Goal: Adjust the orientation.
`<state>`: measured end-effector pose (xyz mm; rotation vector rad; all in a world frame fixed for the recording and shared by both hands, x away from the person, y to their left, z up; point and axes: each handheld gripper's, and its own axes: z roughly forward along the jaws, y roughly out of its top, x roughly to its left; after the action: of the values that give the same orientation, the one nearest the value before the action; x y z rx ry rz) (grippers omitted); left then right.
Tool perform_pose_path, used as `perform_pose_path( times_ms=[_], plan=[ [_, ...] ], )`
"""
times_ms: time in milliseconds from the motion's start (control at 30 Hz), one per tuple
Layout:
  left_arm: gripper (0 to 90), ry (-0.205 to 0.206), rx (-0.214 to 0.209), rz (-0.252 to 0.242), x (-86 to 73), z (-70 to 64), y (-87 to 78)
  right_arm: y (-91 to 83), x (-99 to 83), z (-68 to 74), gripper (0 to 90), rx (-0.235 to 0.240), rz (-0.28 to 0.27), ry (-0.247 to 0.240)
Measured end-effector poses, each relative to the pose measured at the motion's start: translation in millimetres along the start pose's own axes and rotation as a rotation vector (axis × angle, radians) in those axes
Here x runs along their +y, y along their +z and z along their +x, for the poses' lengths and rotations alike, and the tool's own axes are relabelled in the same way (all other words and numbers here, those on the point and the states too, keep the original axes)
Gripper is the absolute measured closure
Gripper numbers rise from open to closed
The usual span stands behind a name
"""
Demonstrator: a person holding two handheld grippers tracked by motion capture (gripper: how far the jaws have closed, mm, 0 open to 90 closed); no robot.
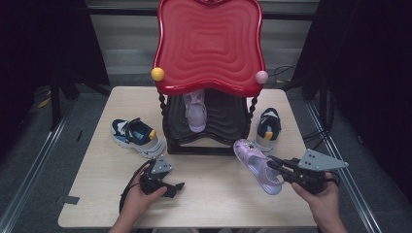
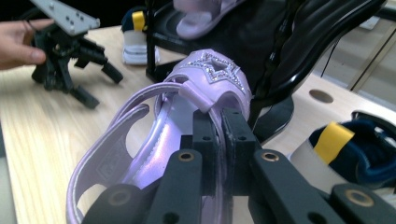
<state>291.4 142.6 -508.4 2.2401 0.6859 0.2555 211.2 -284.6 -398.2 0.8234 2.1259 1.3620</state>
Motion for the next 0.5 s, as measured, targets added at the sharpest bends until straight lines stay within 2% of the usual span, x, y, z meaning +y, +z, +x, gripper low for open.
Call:
perform_pose_path(
  times_ms=[267, 500],
  plan=[
    [14.9, 0.000, 0.001, 0.001, 0.0, 0.0, 0.0, 4.6, 19.2, -1.4, 84.8, -0.013, -0.046, -0.008],
    [14.9, 0.001, 0.001, 0.000, 0.0, 0.0, 0.0, 13.1, 29.6, -5.3, 84.9, -0.060, -0.070, 0.000]
  ],
)
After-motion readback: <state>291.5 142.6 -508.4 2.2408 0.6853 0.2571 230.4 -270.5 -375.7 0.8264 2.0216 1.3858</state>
